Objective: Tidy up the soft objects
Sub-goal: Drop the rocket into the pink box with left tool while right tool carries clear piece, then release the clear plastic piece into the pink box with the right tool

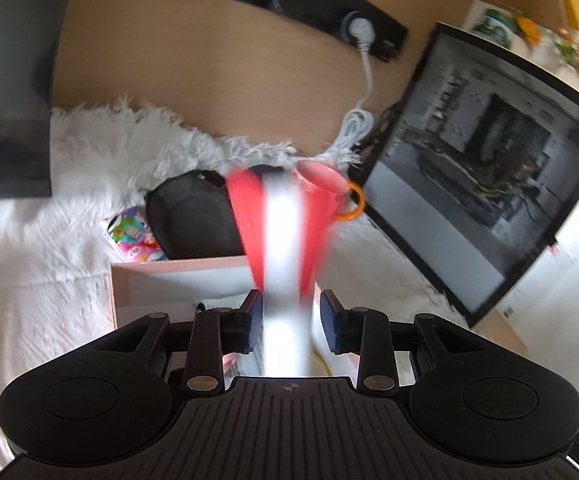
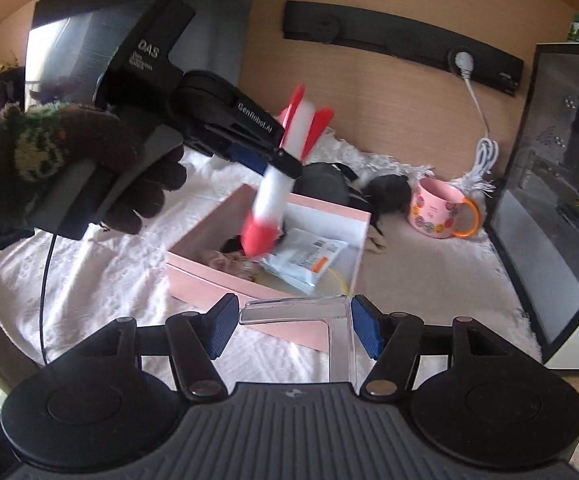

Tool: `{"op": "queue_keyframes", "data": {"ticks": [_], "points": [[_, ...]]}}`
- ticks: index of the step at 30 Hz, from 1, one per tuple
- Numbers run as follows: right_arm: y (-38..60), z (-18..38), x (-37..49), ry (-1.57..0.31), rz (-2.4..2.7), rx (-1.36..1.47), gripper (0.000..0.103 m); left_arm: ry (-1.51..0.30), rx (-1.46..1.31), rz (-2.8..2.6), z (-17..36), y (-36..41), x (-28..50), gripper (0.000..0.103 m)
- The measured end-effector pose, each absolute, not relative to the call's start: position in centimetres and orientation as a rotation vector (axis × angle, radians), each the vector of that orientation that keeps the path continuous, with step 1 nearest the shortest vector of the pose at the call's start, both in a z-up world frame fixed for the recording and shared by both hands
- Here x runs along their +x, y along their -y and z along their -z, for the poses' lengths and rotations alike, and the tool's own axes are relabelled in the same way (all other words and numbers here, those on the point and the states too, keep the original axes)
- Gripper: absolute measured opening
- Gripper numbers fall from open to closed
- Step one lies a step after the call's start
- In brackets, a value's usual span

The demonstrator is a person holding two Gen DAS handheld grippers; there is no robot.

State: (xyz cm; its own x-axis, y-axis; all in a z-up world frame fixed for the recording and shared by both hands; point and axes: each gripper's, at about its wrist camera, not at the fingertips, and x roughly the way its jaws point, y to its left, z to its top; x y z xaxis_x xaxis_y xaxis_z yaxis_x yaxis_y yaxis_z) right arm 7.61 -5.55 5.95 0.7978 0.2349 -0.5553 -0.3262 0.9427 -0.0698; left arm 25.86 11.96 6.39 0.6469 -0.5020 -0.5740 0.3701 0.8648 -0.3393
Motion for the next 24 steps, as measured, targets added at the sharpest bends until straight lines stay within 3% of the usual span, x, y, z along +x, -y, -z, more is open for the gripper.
{"op": "queue_keyframes", "data": {"ticks": [11, 24], "points": [[6.6, -7.0, 11.4, -0.558, -0.324, -0.236, 0.062, -0.710, -0.232, 0.335, -4.9, -15.6, 20.9, 0.035], [2.1, -10.8, 22.7, -0.481, -0.503, -0.208, 0.062, -0.807, -0.267, 0.086, -2.3, -17.7, 13.2, 0.035]]}}
